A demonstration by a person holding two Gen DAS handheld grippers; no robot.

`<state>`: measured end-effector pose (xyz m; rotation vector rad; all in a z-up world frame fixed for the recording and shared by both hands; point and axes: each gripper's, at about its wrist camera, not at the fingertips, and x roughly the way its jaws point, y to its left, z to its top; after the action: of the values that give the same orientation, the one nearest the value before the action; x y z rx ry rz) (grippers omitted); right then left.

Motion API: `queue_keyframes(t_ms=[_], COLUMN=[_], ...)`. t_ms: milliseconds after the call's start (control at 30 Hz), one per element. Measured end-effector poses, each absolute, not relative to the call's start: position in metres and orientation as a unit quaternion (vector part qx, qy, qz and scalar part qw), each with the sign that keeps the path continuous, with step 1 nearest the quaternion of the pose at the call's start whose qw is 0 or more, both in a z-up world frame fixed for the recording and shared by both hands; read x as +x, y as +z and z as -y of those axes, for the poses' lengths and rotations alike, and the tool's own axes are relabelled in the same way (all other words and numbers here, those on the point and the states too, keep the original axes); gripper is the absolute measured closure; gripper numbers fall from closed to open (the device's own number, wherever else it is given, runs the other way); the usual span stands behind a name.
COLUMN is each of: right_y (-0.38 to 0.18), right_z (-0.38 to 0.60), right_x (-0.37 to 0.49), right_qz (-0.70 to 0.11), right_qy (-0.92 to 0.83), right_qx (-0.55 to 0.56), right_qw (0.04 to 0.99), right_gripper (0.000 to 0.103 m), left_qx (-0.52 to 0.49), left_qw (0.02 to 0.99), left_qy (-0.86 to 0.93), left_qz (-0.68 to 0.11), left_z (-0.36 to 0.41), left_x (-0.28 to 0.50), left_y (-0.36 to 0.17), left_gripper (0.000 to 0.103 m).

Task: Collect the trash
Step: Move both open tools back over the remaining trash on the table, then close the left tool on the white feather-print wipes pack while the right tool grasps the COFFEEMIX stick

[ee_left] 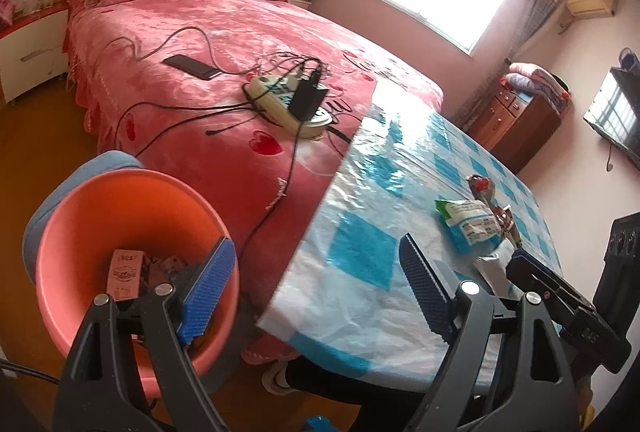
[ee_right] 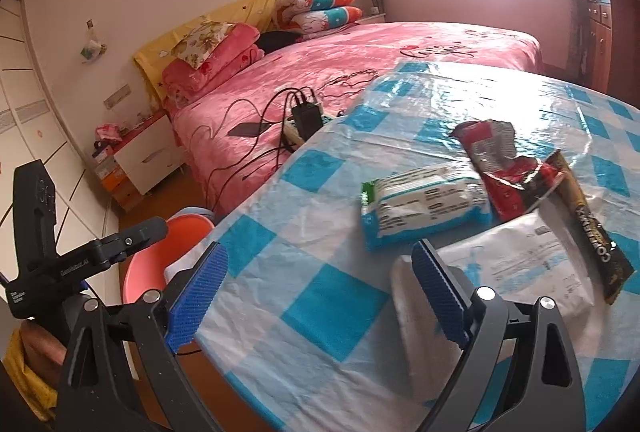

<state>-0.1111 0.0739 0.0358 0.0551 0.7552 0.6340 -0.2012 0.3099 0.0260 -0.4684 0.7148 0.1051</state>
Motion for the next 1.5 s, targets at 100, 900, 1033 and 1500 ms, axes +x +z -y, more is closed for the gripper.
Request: queue_keyframes(t_ms=[100, 900, 1033, 1500], right_y=[0.036, 0.038, 0.035, 0.012], right_z=[-0.063, 0.034, 0.055, 0.108], right_x=[-0.109, -0.081, -0.073, -0.036], right_qz=[-0.362, -0.368, -0.373, -0.415], right_qy=[0.3, 0.232, 0.215, 0.179], right_qx=[0.033, 0.091, 0.106, 0.132], right_qw=[0.882, 0.896, 0.896, 0.882], right_gripper=[0.011, 0.011, 0.011, 0.011], left_qx=[-0.217, -0.122, -0.098, 0.034], left_qw=[0.91, 0.912, 0.91, 0.875], left_qy=[0.04, -0.055, -0.093, -0.211], left_qz=[-0.35, -0.388, -0.392, -0.434], left_z=[-0.297, -0.191, -0.168, -0.092], left_x=[-0.197, -0.171, -0.168, -0.137], left_y=[0.028, 0.037, 0.042, 0.039], left_gripper=[0.018, 0.018, 0.018, 0.018])
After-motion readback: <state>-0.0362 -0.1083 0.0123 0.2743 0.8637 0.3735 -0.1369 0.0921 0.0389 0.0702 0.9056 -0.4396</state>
